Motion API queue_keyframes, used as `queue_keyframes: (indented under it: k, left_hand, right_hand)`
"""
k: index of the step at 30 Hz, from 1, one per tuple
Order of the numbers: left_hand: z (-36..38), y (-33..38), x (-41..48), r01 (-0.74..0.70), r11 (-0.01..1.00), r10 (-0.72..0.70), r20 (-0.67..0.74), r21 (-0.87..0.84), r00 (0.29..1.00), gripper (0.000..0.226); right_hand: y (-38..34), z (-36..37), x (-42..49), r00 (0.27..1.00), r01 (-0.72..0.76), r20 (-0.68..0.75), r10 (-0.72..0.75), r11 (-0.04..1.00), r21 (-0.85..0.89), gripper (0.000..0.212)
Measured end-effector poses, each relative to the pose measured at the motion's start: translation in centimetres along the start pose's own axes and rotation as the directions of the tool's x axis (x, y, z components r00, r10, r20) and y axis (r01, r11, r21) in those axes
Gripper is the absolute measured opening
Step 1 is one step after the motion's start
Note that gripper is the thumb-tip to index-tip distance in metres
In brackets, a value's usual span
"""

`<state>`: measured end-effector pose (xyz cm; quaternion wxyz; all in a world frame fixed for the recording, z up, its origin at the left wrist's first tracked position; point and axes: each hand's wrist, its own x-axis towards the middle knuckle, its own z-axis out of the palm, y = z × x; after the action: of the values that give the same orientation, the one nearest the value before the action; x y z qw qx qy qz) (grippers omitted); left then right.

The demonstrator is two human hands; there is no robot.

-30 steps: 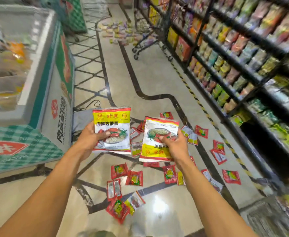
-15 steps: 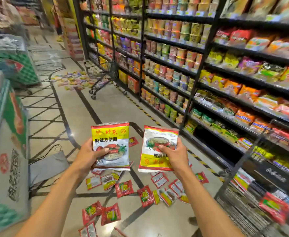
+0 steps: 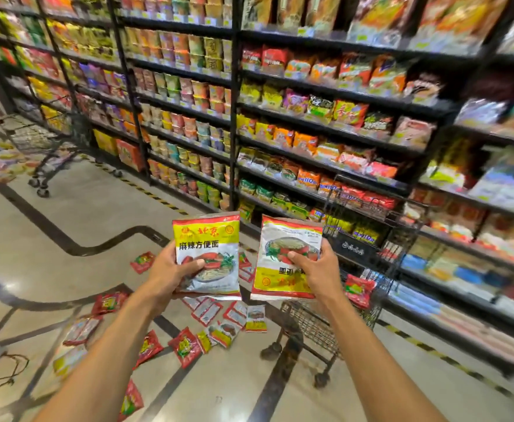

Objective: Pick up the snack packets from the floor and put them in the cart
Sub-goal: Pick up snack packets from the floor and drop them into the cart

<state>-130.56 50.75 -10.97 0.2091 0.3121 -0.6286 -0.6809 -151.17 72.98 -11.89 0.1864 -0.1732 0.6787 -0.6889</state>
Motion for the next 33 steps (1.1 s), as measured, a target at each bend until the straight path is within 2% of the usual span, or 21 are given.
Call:
queue_keyframes:
  k: [10, 16, 22, 29, 33]
  left_hand:
    - [22.7, -0.2, 12.6, 0.0, 0.998, -0.01, 0.167, 0.062, 0.986, 0.033]
    - [35.2, -0.8, 20.8, -0.037, 0.994, 0.011, 0.241, 0.102, 0.97, 0.037]
    - [42.4, -1.7, 27.6, 0.018, 0.989, -0.061, 0.292, 0.146, 0.955, 0.039]
    - [48.1, -4.8, 37.4, 0.064, 0.977, -0.135, 0.353, 0.206, 0.926, 0.039]
    - [51.2, -7.6, 44.3, 0.108, 0.959, -0.209, 0.397, 0.261, 0.894, 0.041]
  right_hand:
    - [1.3, -20.6, 10.1, 0.961, -0.03, -0.275, 0.039, 0.999, 0.037, 0.047]
    - [2.9, -30.9, 17.8, 0.931, -0.069, -0.354, 0.086, 0.996, 0.06, 0.047]
    - [5.1, -36.1, 24.1, 0.91, -0.104, -0.394, 0.131, 0.99, 0.09, 0.047]
    - [10.3, -38.5, 32.7, 0.875, -0.169, -0.443, 0.197, 0.98, 0.102, 0.044]
    - [14.4, -39.1, 38.3, 0.83, -0.256, -0.486, 0.273, 0.961, 0.102, 0.058]
